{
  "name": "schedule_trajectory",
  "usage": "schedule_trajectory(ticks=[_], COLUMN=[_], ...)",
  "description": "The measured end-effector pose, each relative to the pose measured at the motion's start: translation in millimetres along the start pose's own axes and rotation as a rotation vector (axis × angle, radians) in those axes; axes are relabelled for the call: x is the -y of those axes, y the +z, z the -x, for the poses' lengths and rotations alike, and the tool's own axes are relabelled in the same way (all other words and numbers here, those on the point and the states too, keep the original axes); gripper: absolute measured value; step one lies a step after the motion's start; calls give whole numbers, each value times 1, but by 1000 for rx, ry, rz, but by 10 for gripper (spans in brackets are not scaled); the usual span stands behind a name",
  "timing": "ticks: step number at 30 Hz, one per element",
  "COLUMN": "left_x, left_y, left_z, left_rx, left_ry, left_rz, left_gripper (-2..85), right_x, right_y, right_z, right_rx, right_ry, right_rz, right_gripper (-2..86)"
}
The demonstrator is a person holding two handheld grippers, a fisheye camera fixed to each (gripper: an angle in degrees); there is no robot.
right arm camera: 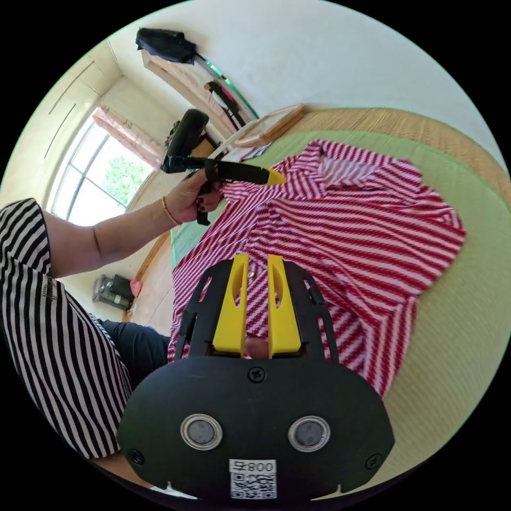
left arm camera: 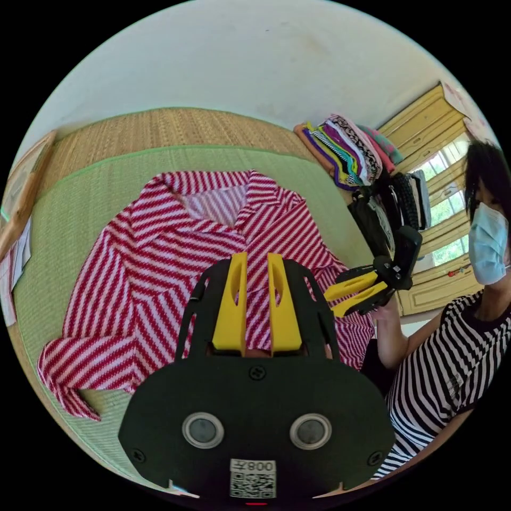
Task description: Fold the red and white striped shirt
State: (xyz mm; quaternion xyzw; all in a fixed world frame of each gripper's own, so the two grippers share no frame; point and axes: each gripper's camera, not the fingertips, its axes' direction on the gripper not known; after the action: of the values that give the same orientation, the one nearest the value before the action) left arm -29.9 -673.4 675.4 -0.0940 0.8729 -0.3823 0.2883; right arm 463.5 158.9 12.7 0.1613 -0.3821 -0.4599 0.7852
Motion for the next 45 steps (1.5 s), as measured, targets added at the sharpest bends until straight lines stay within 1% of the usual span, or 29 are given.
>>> schedule_trajectory(ticks=[2,5,9,11,14,17,20,23,27,32,34,39,45], left_x=[20,52,88,104,114,113,109,107,107,114,117,117,99], left_y=[21,61,109,138,168,190,197,196,196,214,224,259,247], left_z=[-12,-28,-45,-50,-48,-44,-40,-36,-37,-34,-31,-24,-15], left_rx=[-74,-120,-134,-120,-94,-60,-53,-84,-107,-144,-149,-84,-109], left_ry=[78,175,263,302,316,316,319,320,336,323,315,294,271], left_rz=[16,49,94,135,197,246,238,200,154,115,108,155,69], left_gripper=[73,76,79,80,76,47,19,9,5,5,6,14,28], right_x=[-12,-25,-34,-35,-36,-36,-38,-42,-49,-64,-70,-85,-102], right_y=[-28,-43,-38,-26,-17,-7,-5,-13,-25,-56,-62,-76,-105], right_z=[4,6,4,5,11,9,9,9,9,8,-2,-20,-29], right_rx=[-152,-330,-381,-444,-527,-540,-555,-562,-576,-650,-631,-597,-568], right_ry=[32,88,122,140,142,165,190,211,241,319,359,433,505], right_rz=[-78,-100,-62,8,37,54,41,10,-33,-146,-148,-153,-247], right_gripper=[76,81,86,89,86,67,30,14,7,5,4,4,2])
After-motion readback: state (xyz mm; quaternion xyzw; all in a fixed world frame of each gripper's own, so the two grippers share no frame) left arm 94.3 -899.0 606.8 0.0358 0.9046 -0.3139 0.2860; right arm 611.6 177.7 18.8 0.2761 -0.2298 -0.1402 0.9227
